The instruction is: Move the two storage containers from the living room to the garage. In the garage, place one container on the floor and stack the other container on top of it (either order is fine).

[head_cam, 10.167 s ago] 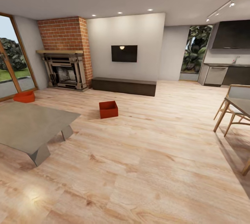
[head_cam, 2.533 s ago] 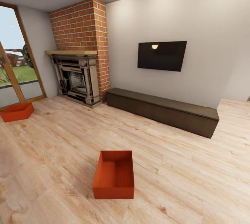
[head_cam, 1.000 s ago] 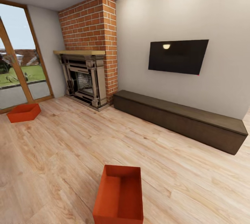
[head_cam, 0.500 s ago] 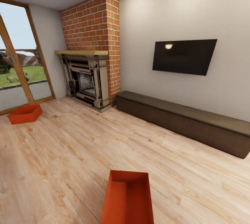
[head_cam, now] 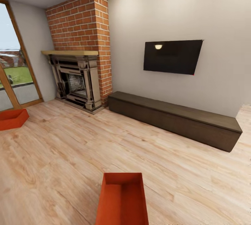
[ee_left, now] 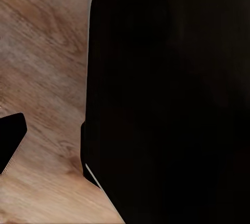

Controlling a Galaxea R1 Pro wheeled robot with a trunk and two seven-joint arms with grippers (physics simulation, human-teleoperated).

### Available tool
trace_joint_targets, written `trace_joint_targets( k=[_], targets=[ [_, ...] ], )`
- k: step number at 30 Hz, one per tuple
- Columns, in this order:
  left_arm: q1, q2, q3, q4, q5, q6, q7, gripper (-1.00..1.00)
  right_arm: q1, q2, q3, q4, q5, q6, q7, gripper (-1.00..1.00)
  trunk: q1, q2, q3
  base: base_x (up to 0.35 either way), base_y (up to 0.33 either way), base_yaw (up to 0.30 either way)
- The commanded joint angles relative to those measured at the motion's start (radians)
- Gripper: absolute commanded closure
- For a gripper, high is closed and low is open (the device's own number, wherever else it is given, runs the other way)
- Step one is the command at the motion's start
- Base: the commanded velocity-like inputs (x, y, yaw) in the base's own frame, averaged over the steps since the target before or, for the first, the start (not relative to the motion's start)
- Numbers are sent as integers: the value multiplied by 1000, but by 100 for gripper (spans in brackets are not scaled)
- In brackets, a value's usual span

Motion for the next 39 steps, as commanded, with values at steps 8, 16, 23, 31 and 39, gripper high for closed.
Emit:
trace_joint_targets(
  k=[8,16,23,31,39],
  targets=[
    [0,0,-1,0,10,-1,-1,-100,-1,1,8,3,-10,-5,3,-100,0,-1,-1,48,0,-49],
    [0,0,-1,0,10,-1,-1,-100,-1,1,8,3,-10,-5,3,-100,0,-1,-1,259,0,-1],
    [0,1,-1,0,10,-1,-1,-100,-1,1,8,3,-10,-5,3,-100,0,-1,-1,37,0,0],
    [0,0,0,0,10,-1,-1,-100,-1,1,8,3,-10,-5,4,-100,0,-1,-1,1,0,0],
    [0,0,0,0,10,-1,-1,-100,-1,1,8,3,-12,-3,3,-100,0,-1,-1,0,0,0]
  ],
)
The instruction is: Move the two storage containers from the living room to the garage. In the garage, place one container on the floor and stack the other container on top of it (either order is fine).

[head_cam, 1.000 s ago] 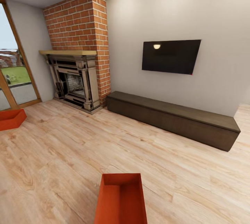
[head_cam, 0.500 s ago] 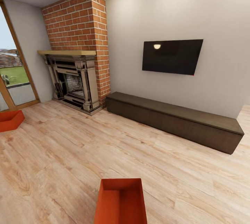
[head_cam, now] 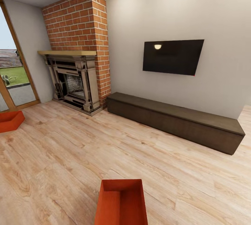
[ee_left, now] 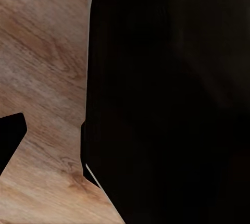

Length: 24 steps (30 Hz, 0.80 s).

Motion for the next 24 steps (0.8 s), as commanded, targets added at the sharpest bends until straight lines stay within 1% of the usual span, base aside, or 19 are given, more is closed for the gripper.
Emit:
trace_joint_targets(
  k=[1,24],
  targets=[
    [0,0,-1,0,10,-1,-1,-100,-1,1,8,3,-10,-6,3,-100,0,0,-1,0,0,0],
    [0,0,-1,0,10,-1,-1,-100,-1,1,9,3,-9,-6,4,-100,0,0,-38,0,0,0]
  ],
)
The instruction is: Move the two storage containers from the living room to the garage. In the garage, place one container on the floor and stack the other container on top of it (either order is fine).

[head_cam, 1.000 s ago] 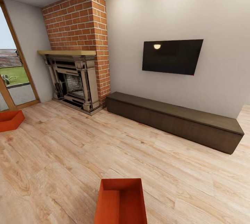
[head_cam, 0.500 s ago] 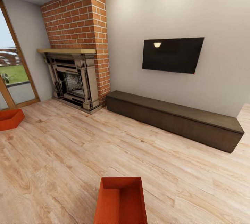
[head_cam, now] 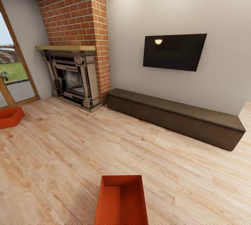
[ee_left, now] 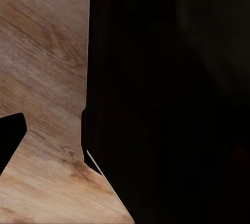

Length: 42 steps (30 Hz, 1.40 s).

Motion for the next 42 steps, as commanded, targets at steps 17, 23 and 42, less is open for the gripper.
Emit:
trace_joint_targets(
  k=[17,23,42],
  targets=[
    [0,0,0,0,10,-1,-1,-100,-1,1,8,3,-10,-6,3,-100,0,0,-28,0,0,0],
    [0,0,0,0,10,-1,-1,-100,-1,1,7,3,-10,-6,3,-100,0,0,-38,0,0,0],
    [0,0,0,0,10,-1,-1,-100,-1,1,7,3,-10,-6,3,-100,0,0,-69,0,0,0]
  ],
)
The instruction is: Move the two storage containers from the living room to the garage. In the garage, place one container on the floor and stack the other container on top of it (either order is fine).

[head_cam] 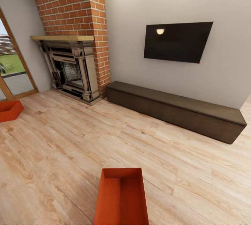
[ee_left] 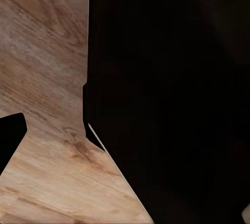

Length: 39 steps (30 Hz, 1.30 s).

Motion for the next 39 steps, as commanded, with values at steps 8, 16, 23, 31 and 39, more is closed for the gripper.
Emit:
trace_joint_targets(
  k=[8,16,23,31,39],
  targets=[
    [0,0,0,0,10,-1,-1,-100,-1,1,8,3,-10,-6,3,-100,0,0,-14,0,0,0],
    [0,0,0,0,10,-1,-1,-100,-1,1,8,3,-10,-6,3,-100,0,0,-27,0,0,0],
    [0,0,0,0,10,-1,-1,-100,-1,1,8,3,-10,-6,3,-100,0,0,-38,0,0,0],
    [0,0,0,0,10,-1,-1,-100,-1,1,8,3,-10,-6,3,-100,0,0,-51,0,0,0],
    [0,0,0,0,10,-1,-1,-100,-1,1,7,3,-10,-6,3,-100,0,0,-64,0,0,0]
  ],
)
